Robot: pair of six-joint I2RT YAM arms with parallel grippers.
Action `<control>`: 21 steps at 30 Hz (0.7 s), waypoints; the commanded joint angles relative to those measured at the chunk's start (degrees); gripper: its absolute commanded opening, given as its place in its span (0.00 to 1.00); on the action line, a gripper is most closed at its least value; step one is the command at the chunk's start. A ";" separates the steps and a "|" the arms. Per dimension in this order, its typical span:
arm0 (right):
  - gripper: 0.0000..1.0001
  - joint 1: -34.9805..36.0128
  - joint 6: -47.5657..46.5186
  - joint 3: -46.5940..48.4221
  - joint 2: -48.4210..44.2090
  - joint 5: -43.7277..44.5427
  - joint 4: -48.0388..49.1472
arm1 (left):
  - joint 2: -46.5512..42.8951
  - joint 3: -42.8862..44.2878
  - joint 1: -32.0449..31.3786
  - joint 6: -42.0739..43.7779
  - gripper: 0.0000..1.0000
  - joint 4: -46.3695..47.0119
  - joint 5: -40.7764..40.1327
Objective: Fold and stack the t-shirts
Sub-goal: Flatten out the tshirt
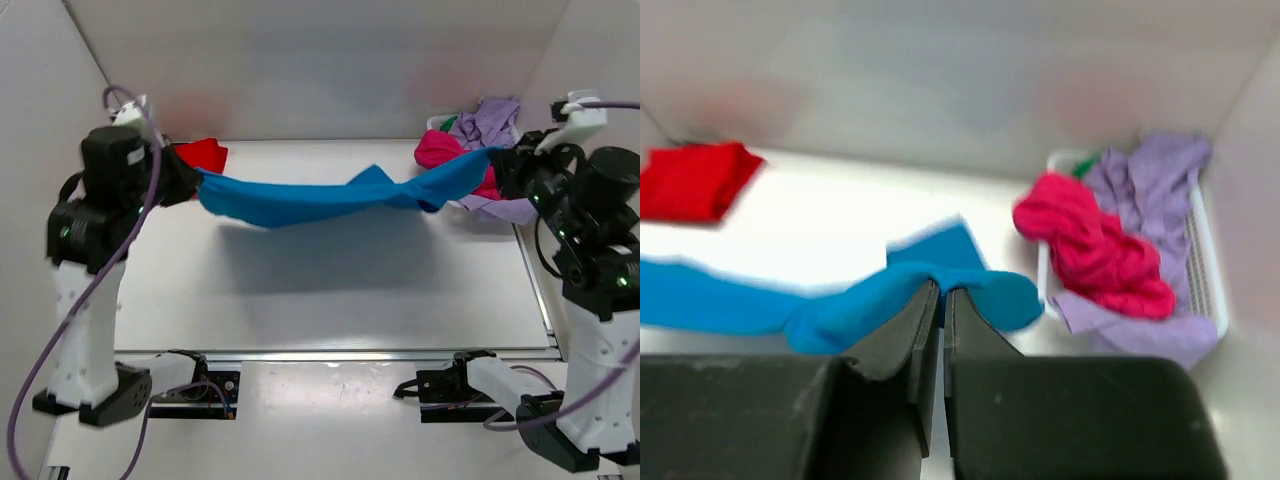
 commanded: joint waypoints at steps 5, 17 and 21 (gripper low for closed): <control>0.00 1.42 -0.51 10.75 -2.74 -1.16 1.92 | -7.31 10.19 -4.80 -0.39 0.00 -2.72 -11.71; 0.00 -8.76 3.70 14.21 14.92 -16.98 7.52 | 4.03 1.57 5.02 -0.21 0.00 7.01 -2.24; 0.00 -2.38 1.34 5.51 20.37 -9.71 12.72 | 6.22 -13.64 6.54 -2.32 0.00 17.73 0.59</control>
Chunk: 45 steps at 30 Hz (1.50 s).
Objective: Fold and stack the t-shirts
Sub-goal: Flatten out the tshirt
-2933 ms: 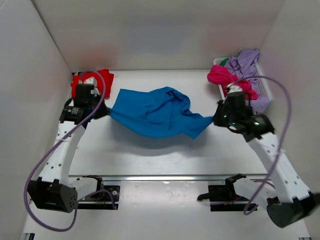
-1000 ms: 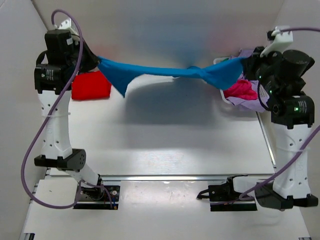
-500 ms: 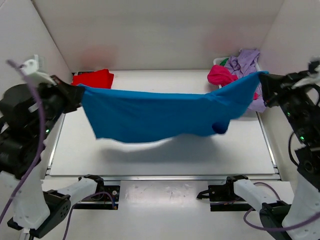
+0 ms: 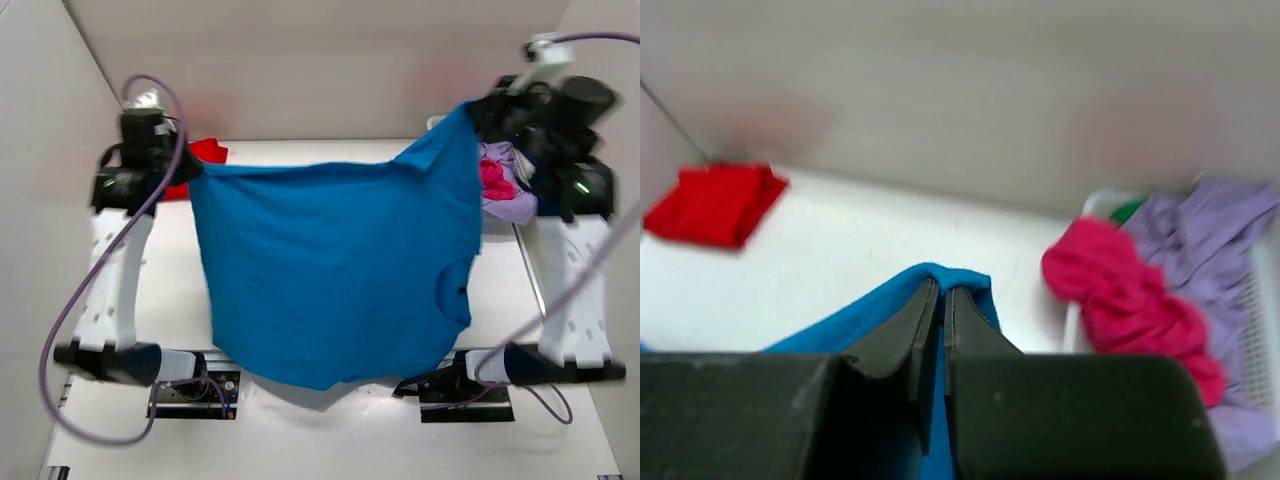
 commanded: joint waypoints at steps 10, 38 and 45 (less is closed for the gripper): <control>0.00 7.53 -1.81 -14.02 27.43 1.33 19.65 | 20.57 -19.40 4.82 -2.70 0.00 27.46 7.19; 0.84 9.47 -1.57 21.53 46.30 17.24 -5.10 | 69.37 57.76 9.92 3.80 0.65 -14.69 6.84; 0.75 13.69 2.74 -17.78 20.67 20.15 -0.78 | 50.97 29.55 8.08 6.26 0.56 -18.59 1.48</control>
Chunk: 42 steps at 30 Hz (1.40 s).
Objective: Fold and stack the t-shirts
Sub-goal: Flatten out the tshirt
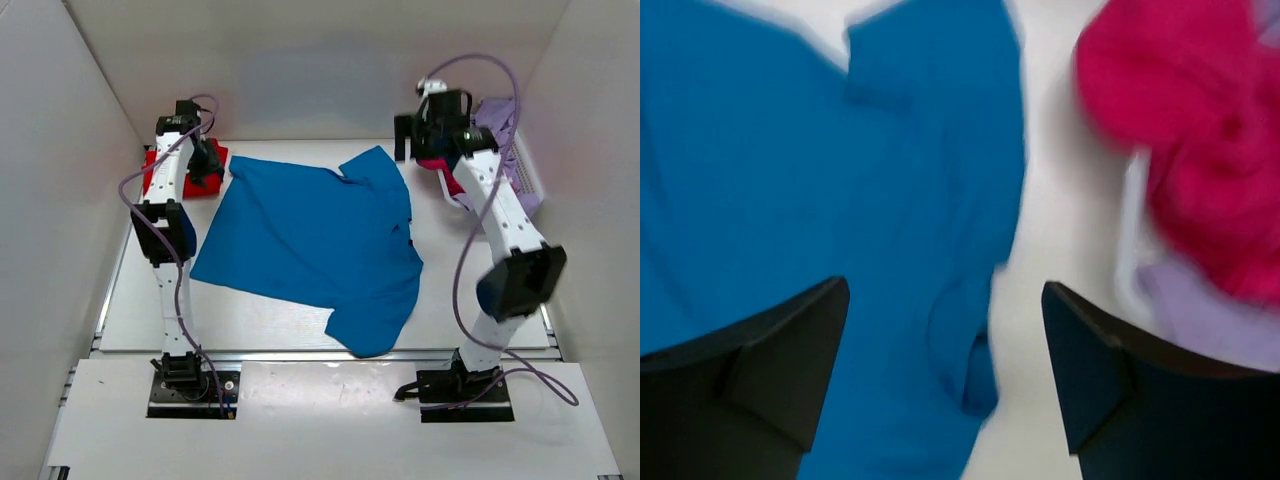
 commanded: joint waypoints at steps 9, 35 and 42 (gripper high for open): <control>0.66 7.37 11.83 -45.13 -29.96 -4.19 2.33 | -51.19 -71.09 -0.95 5.47 0.59 14.50 -0.03; 0.58 13.97 27.67 -72.14 -41.76 -11.84 8.22 | -39.71 -80.91 0.90 0.90 0.51 28.48 -14.54; 0.58 15.45 27.93 -73.99 -41.58 -11.66 7.51 | -36.20 -78.27 1.86 0.11 0.19 28.92 -15.77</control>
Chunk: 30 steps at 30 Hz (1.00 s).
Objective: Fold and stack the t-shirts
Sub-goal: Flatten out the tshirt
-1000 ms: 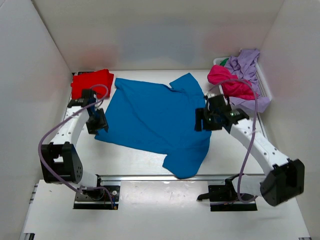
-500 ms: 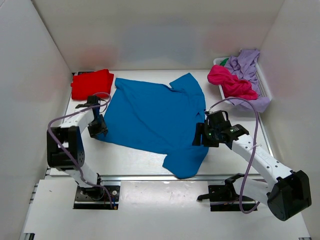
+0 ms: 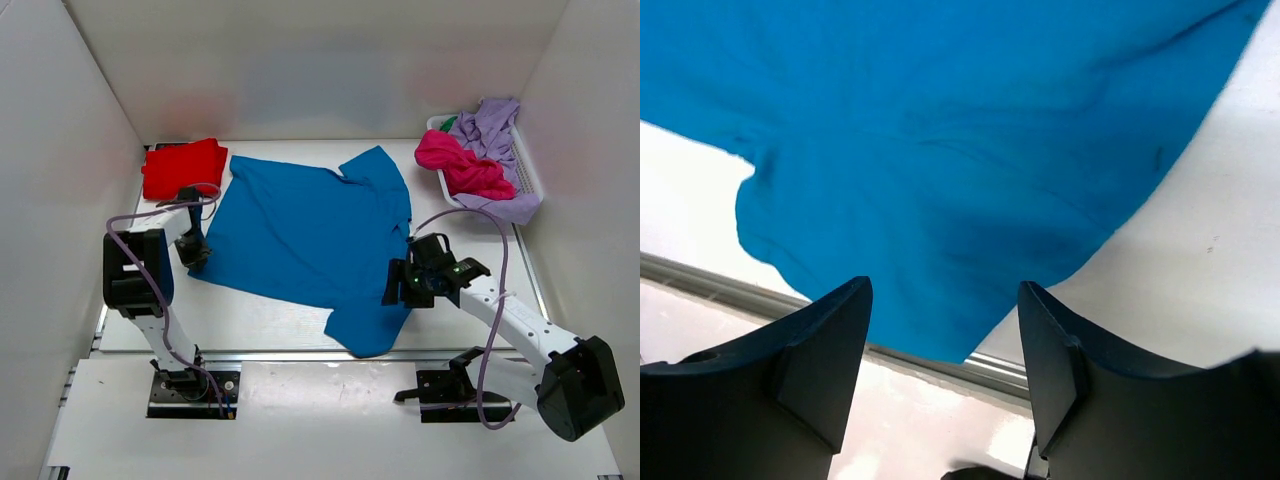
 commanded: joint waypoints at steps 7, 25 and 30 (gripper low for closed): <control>0.57 9.44 8.22 -1.89 4.20 4.14 -1.36 | 0.49 1.19 -1.14 -0.63 0.00 0.72 -1.06; 0.00 -1.60 -0.53 7.14 20.72 17.67 -3.74 | -8.65 0.13 -0.17 -0.02 0.00 -2.79 2.73; 0.01 -8.82 -7.66 12.42 25.73 18.82 -2.58 | -10.41 -2.33 -0.78 -0.19 0.00 -2.36 4.92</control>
